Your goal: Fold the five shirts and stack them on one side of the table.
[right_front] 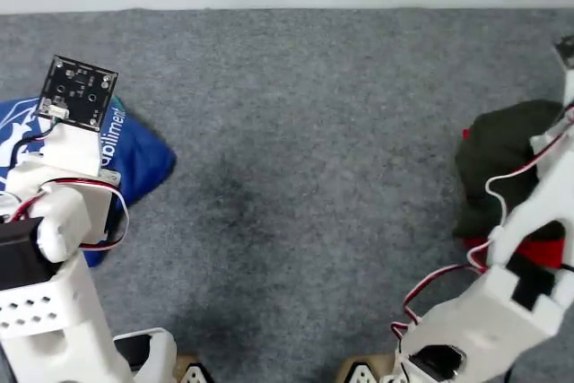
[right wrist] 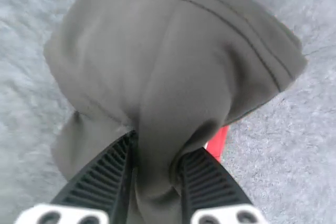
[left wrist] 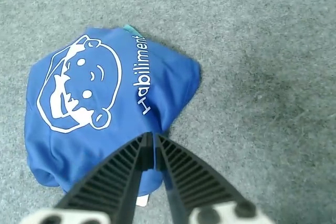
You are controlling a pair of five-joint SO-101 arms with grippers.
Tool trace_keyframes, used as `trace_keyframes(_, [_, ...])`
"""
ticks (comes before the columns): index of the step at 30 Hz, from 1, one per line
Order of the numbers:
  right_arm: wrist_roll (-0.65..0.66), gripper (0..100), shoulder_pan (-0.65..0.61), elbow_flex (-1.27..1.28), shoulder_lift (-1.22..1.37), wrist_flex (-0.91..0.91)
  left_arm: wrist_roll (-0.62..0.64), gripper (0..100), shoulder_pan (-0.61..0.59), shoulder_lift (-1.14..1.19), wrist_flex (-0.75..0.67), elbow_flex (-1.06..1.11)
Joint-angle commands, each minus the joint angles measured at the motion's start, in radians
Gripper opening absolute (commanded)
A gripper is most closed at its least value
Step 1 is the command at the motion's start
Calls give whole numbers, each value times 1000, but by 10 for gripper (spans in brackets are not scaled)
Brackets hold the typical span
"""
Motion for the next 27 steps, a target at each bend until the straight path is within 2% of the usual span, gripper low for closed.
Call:
trace_keyframes(1, [46,9,33,-37,44,-33,-12,14,-6,-15,11,-2])
trace_keyframes(4, [69,29,36,-37,96,-36,-12,14,-6,-15,11,-2])
trace_keyframes(10, [69,255,61,-38,150,-88,-12,14,-6,-15,11,-2])
trace_keyframes(15, [71,329,107,-37,166,-243,-12,14,-6,-15,11,-2])
trace_keyframes(18, [103,333,114,-38,180,-283,-12,14,-6,-15,11,-2])
trace_keyframes(22, [71,322,82,-38,113,-179,-9,14,-5,-12,11,-2])
trace_keyframes(24, [26,269,50,-38,77,-122,-9,14,-3,-11,11,-2])
trace_keyframes(27, [-17,119,1,-38,44,-97,-9,14,0,-11,11,-2])
